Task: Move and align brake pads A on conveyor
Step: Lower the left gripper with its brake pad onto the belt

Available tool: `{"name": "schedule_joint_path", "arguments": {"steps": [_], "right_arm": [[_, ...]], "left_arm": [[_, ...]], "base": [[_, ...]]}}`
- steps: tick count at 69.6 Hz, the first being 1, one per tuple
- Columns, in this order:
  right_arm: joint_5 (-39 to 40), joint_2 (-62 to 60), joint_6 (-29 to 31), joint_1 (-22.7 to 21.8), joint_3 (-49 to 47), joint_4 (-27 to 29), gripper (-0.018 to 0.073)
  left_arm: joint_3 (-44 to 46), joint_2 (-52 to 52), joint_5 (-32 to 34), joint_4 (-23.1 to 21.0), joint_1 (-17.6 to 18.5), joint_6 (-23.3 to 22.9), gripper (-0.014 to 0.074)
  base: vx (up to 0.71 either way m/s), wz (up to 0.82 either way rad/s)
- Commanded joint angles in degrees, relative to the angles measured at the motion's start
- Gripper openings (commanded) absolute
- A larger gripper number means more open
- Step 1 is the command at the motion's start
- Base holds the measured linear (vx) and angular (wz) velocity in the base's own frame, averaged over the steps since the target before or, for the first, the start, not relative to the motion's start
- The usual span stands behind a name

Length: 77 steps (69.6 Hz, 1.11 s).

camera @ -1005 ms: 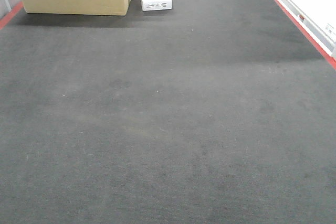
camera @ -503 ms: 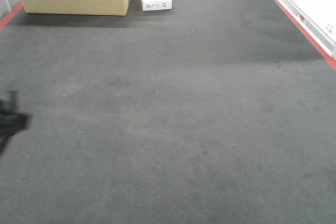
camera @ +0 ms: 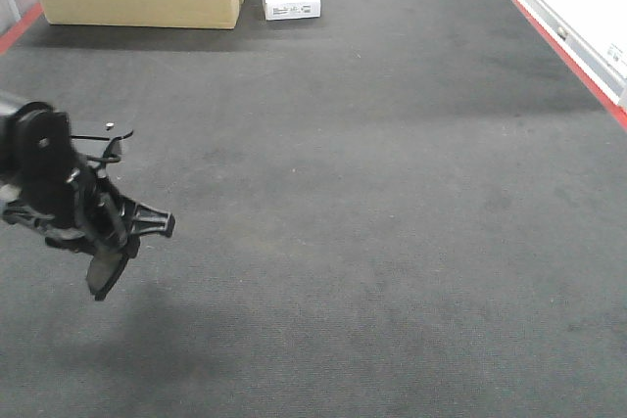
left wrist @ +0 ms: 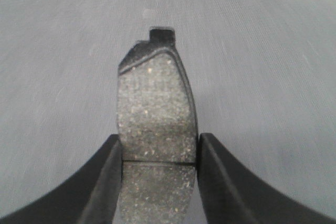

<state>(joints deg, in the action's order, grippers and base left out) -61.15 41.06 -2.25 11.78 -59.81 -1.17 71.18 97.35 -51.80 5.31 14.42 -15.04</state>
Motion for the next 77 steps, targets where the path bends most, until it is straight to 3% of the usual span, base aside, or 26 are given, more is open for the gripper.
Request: {"name": "schedule_joint_path", "arguments": {"steps": [1,29,77], "right_arm": [[4.5,0.0,0.3,0.0,-1.5,-0.3,-0.0008],[4.5,0.0,0.3,0.0,-1.5,-0.3,-0.0008],[4.5,0.0,0.3,0.0,-1.5,-0.3,-0.0008]], "left_arm": [[5.0,1.2,1.6,0.2,-2.1,-0.6,-0.0006],[10.9,9.1,0.7,-0.7,-10.8,0.2,-0.0006],[10.9,13.7,4.3,0.7,-11.6,2.8,-0.0006]], "base": [[0.00,0.00],[0.00,0.00],[0.00,0.00]]}}
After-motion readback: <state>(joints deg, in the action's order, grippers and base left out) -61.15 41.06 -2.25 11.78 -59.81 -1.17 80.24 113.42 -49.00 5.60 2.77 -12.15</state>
